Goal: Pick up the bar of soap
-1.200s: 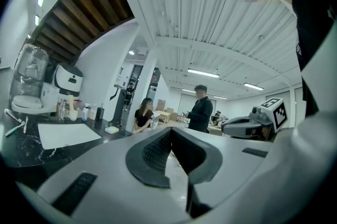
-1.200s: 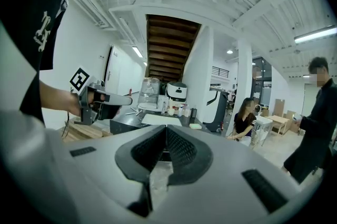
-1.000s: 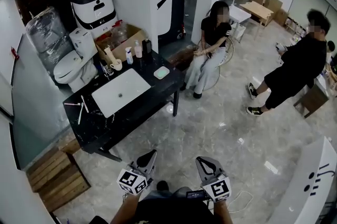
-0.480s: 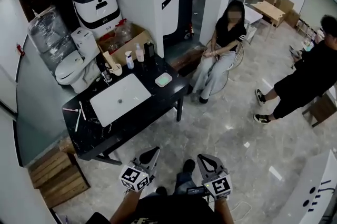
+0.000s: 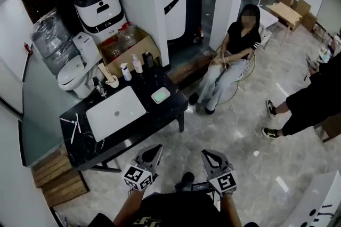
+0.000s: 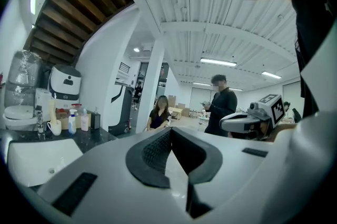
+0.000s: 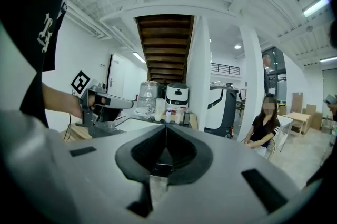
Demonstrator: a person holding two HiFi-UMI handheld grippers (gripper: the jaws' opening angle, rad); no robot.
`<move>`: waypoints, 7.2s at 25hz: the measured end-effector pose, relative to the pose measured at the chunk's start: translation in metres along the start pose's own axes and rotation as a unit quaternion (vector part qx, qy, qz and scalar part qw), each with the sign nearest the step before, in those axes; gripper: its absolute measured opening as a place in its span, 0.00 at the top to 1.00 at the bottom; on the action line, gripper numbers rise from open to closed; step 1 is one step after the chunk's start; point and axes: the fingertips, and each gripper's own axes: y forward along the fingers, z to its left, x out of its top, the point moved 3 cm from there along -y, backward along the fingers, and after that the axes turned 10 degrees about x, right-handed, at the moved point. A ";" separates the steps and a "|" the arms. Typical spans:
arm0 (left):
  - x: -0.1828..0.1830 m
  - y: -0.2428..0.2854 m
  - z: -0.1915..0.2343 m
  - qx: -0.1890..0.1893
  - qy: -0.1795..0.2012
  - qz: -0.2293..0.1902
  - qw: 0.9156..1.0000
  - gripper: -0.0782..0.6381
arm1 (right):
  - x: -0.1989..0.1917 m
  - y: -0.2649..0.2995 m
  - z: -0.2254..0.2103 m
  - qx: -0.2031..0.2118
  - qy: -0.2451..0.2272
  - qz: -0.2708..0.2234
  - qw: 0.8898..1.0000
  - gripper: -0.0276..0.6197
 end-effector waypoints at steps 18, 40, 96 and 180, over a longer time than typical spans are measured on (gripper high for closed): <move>-0.009 0.104 0.036 0.042 -0.010 0.039 0.998 0.88 | -0.022 0.069 -0.107 0.063 0.004 0.017 0.998 0.94; 0.016 0.227 0.207 0.041 -0.013 0.046 0.998 0.88 | 0.014 0.269 -0.203 0.092 -0.028 0.066 0.993 0.94; -0.019 0.241 0.284 0.312 -0.113 0.056 0.942 0.88 | -0.053 0.472 -0.265 0.429 -0.221 0.201 0.853 0.94; -0.003 0.220 0.292 0.291 -0.089 0.050 0.951 0.88 | -0.015 0.452 -0.227 0.420 -0.130 0.161 0.884 0.59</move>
